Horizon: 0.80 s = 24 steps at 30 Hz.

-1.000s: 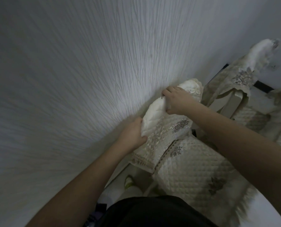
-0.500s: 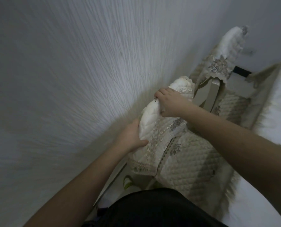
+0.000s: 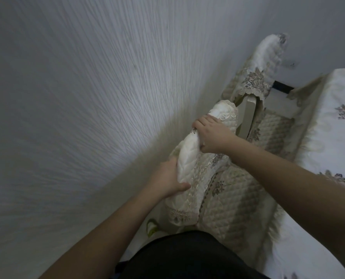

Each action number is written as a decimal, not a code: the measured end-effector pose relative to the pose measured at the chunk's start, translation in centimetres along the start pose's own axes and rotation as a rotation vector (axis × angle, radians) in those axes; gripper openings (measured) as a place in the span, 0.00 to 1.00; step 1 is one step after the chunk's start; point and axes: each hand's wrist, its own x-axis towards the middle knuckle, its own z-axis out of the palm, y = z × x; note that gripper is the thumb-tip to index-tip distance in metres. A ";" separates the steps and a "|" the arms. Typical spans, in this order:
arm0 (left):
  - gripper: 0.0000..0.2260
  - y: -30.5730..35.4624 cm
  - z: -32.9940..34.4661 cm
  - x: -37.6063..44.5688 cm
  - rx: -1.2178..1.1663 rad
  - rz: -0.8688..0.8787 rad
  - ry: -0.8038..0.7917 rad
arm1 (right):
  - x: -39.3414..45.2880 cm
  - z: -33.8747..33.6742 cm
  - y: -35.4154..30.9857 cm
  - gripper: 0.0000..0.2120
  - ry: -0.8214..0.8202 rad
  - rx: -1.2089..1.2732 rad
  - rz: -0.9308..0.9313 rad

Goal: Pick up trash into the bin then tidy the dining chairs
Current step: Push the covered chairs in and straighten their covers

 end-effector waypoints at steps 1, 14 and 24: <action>0.35 0.4 0.1 0.0 0.010 0.010 -0.007 | -0.4 0.0 0.1 0.30 -0.002 -0.008 0.009; 0.43 2.7 1.3 -0.1 0.160 0.089 -0.131 | -3.6 0.5 0.6 0.33 -0.035 -0.038 0.152; 0.15 3.0 -2.3 1.4 0.404 0.271 -0.242 | -6.8 0.3 -4.4 0.35 -0.022 0.087 0.498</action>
